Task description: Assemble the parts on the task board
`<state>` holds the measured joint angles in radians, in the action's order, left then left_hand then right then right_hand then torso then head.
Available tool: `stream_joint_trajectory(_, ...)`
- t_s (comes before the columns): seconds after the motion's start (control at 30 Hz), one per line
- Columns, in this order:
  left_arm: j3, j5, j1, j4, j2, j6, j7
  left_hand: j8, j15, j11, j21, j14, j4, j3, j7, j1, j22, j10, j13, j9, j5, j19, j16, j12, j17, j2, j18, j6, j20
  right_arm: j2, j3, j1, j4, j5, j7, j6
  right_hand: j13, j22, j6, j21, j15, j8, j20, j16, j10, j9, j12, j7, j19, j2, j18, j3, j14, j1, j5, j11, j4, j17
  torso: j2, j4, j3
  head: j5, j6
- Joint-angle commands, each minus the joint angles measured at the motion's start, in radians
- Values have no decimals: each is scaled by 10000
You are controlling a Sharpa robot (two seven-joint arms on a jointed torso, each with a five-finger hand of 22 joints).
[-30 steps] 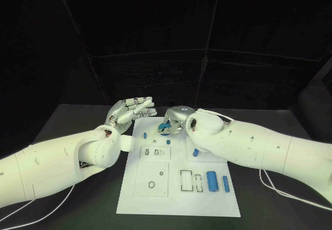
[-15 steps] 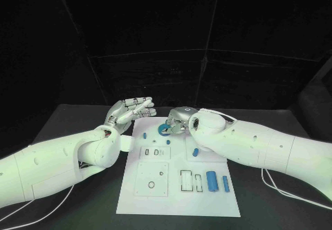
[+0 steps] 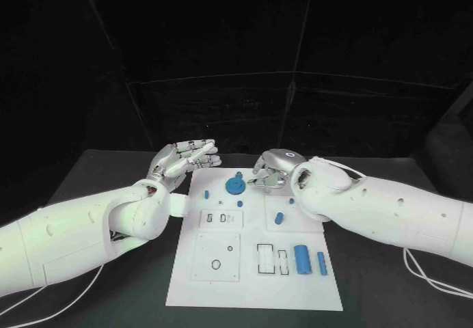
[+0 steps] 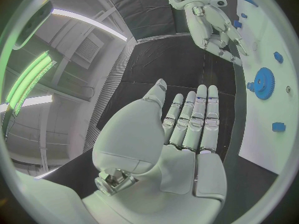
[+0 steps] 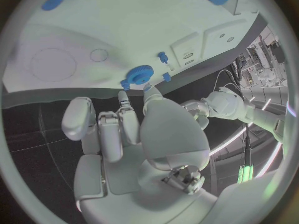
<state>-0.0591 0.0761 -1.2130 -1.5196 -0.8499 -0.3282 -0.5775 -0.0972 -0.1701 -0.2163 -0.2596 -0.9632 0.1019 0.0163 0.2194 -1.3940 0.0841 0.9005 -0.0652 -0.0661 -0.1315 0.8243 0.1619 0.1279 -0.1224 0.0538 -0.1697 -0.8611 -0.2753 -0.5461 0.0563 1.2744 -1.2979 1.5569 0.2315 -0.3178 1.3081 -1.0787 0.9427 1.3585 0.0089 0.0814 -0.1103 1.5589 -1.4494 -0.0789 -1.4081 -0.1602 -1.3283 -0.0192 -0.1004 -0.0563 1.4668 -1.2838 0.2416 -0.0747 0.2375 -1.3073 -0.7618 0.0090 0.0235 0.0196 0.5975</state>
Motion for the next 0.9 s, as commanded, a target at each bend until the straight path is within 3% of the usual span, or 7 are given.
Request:
stream_joint_trajectory(0.03,9,-19,-17,18,-27,146,-75,68,-8,-5,36,20,-57,21,498,49,-15,-62,14,13,12,34,-21,-20,0,82,-115,87,-14,-614,-10,69,-375,-1623,-1062,-881,1070,-47,109,50,-79,47,16,38,-100,-11,-54,17,-77,42,99,24,984,-293,-110,11,-205,-2381,15,-37,9,-32,-29)
stream_joint_trajectory(0.1,8,-19,-17,36,-38,149,-79,68,-8,-5,36,20,-57,21,498,49,-15,-62,14,13,12,34,-21,-20,0,82,-115,87,-14,-1070,-9,108,-526,-2389,-1668,-634,1083,-10,198,31,-104,72,38,14,-101,-19,-57,35,-49,131,93,109,967,-767,-251,36,-559,-2310,35,-70,9,-41,-36)
stream_joint_trajectory(0.17,8,-19,-17,64,-41,146,-80,67,-8,-4,36,19,-59,22,497,49,-15,-61,14,12,12,35,-20,-19,0,81,-115,87,-14,-1643,-7,143,-626,-3331,-2482,-242,1057,186,325,-71,-142,108,75,-35,-51,-24,-8,36,84,229,57,383,934,-1722,-396,52,-1256,-2169,56,-105,2,-62,-49)
stream_joint_trajectory(0.27,7,-19,-17,96,-31,149,-79,67,-7,-3,37,16,-61,23,496,49,-16,-60,13,12,12,37,-19,-18,-1,79,-116,86,-14,-2139,-4,162,-614,-3977,-3116,87,1017,284,355,-129,-147,79,93,-59,12,2,57,43,166,336,42,565,919,-2198,60,69,-1668,-2108,76,-157,-21,-80,-55)
stream_joint_trajectory(0.47,6,-18,-16,161,19,173,-77,67,-7,-3,37,15,-62,23,496,49,-16,-60,13,12,12,38,-19,-18,-1,78,-116,86,-14,-2787,5,169,-378,-4597,-3649,342,935,292,177,-140,-111,-89,74,-52,103,87,171,-36,196,522,45,735,926,-2343,898,16,-1976,-2138,57,-174,-64,-242,-104)
stream_joint_trajectory(0.63,5,-18,-13,229,65,195,-74,64,-4,0,37,5,-67,26,491,48,-17,-55,12,11,13,42,-16,-13,-3,73,-117,83,-13,-2921,10,136,-63,-4578,-3706,355,922,243,-67,-114,-68,-181,32,-44,114,124,188,-61,174,616,52,773,932,-2282,867,-22,-2072,-2161,51,-136,-41,-368,-122)
stream_joint_trajectory(0.9,4,-18,-4,304,151,230,-67,64,-4,0,37,5,-67,26,491,48,-17,-55,12,11,13,42,-16,-13,-3,73,-117,83,-13,-2794,13,42,475,-4322,-3645,356,891,201,-770,-87,-33,-200,-7,-30,141,145,224,-103,157,689,55,795,942,-2069,682,-62,-2156,-2203,37,-90,-23,-392,-106)
